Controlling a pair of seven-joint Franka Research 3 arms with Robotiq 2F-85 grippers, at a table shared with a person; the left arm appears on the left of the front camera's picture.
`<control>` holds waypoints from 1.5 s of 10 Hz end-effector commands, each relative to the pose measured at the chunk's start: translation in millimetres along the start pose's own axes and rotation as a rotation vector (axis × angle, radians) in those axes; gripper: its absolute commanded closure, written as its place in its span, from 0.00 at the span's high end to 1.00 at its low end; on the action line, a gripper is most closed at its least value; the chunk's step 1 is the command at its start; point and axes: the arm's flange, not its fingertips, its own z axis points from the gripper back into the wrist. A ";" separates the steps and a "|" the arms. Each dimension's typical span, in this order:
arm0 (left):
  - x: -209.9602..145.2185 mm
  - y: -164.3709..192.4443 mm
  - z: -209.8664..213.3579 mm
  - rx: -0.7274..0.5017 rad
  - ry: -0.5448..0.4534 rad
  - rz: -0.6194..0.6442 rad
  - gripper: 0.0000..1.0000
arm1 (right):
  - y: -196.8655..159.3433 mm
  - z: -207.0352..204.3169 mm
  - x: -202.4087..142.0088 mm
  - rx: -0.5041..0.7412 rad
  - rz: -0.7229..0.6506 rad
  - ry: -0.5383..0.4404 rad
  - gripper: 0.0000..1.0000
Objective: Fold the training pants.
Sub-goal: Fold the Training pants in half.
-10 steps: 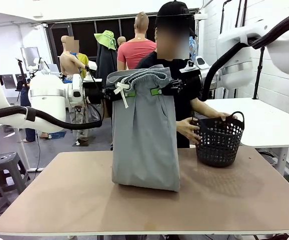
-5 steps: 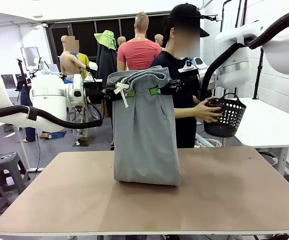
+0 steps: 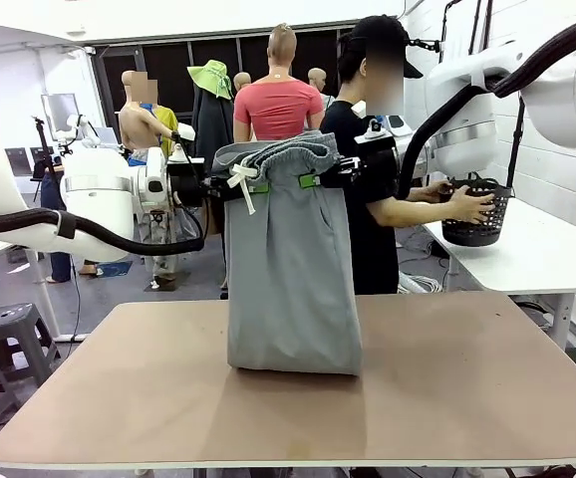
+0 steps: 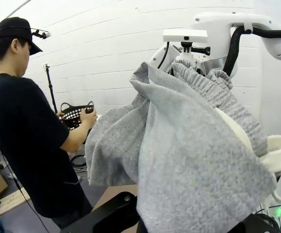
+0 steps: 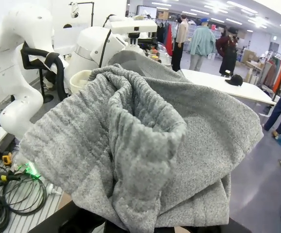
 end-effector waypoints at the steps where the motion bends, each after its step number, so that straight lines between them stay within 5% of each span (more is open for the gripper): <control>1: 22.6 39.2 -0.5 0.048 0.063 0.033 0.00 | -33.3 8.2 16.9 -0.065 0.008 0.045 0.00; 7: 57.2 134.3 -20.2 0.208 0.134 -0.036 0.00 | -110.0 19.0 40.5 -0.253 0.110 0.153 0.00; 10: 60.8 178.2 -33.4 0.315 0.168 -0.071 0.00 | -154.1 28.1 36.1 -0.201 0.161 0.181 0.00; 15: 31.4 185.4 -30.5 0.239 0.163 -0.002 0.00 | -162.5 35.5 9.6 -0.196 0.076 0.224 0.00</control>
